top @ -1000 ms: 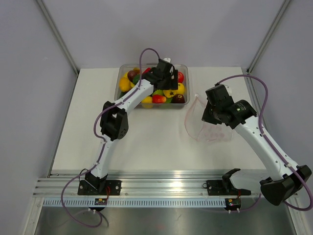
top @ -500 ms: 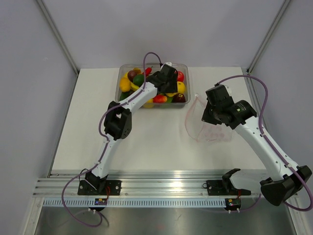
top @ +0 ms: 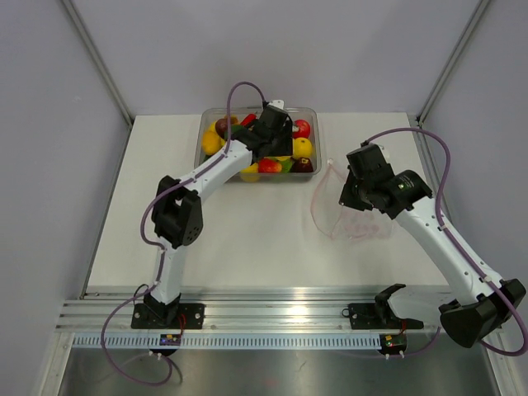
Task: Place the food in the zip-top bag and seal the zipper
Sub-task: Pick up the fake fruit from the bin, then place the fake fruit in the zipper food storage bag.
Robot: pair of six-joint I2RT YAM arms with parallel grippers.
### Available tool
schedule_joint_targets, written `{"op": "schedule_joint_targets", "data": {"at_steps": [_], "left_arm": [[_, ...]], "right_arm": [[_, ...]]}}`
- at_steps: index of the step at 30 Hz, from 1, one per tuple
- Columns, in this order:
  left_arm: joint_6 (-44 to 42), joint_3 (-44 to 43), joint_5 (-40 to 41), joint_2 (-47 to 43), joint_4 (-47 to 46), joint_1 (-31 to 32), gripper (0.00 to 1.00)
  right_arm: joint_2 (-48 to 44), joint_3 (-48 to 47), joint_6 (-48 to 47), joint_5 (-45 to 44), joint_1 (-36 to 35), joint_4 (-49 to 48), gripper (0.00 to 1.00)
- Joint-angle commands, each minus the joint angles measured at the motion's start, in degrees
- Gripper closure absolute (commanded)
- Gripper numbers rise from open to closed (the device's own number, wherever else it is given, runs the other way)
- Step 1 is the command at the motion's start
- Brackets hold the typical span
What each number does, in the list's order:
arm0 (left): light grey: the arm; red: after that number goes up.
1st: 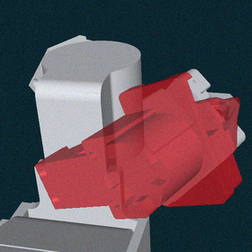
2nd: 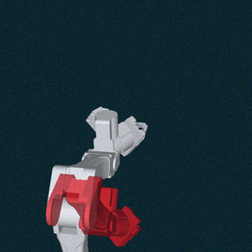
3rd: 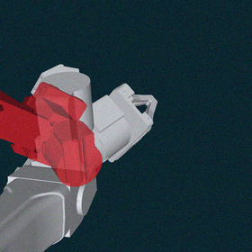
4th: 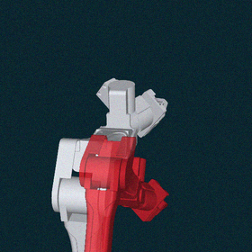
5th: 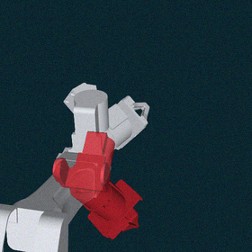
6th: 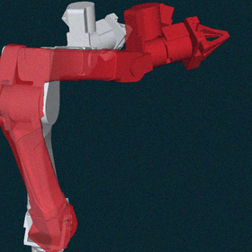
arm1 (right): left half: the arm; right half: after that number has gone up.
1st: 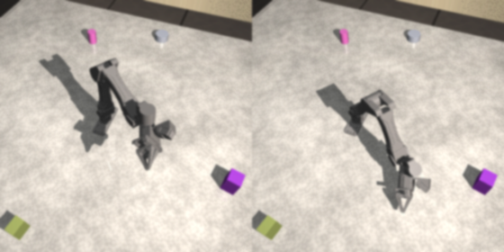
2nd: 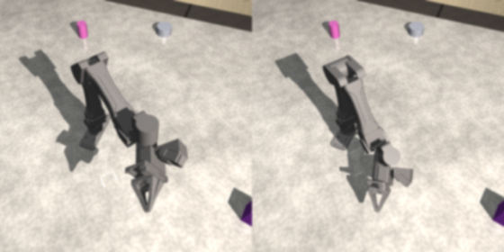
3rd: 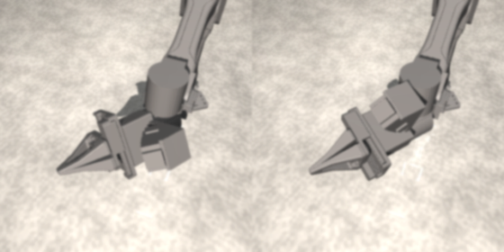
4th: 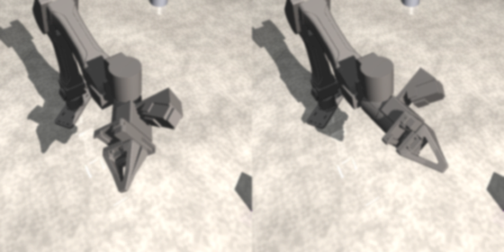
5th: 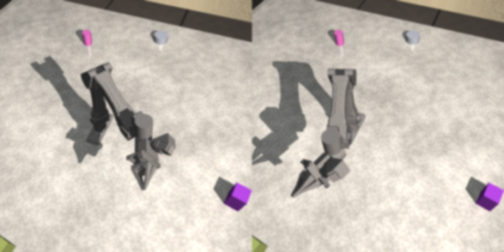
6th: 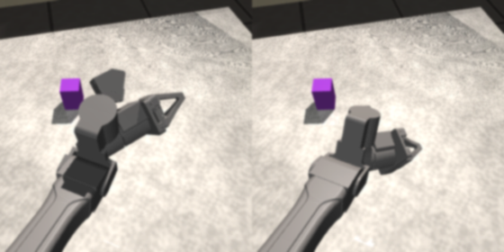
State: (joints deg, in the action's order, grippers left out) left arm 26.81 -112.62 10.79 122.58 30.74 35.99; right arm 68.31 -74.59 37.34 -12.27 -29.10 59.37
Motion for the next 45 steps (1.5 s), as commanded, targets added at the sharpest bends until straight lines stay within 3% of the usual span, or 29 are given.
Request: {"op": "schedule_joint_targets", "data": {"at_steps": [1,10,17,22,30,45], "left_arm": [[-2.5,2.4,1.3,-8.0,-3.5,0.1,0.57],[-7.4,12.9,-6.5,-21.0,-3.7,0.1,0.61],[-7.0,19.9,-21.5,-30.0,-2.8,0.1,0.61],[-2.6,27.8,-30.4,-35.3,-7.1,0.7,0.61],[2.0,33.4,-36.9,-34.5,-13.6,2.9,0.6],[3.3,32.5,-34.2,-27.5,-14.0,4.9,0.6]], "right_arm": [[-0.4,0.1,0.4,1.1,-0.3,-2.9,1.0],[8.1,-4.2,-1.0,5.2,-0.3,-9.0,1.0],[16.8,-10.7,-1.8,8.1,-0.3,-11.8,1.0],[18.7,-13.0,-1.4,10.2,-0.3,-12.8,1.0],[16.0,-11.4,-0.9,16.6,-0.3,-16.2,1.0],[6.4,-2.7,4.5,27.2,-0.3,-21.3,1.0]]}}
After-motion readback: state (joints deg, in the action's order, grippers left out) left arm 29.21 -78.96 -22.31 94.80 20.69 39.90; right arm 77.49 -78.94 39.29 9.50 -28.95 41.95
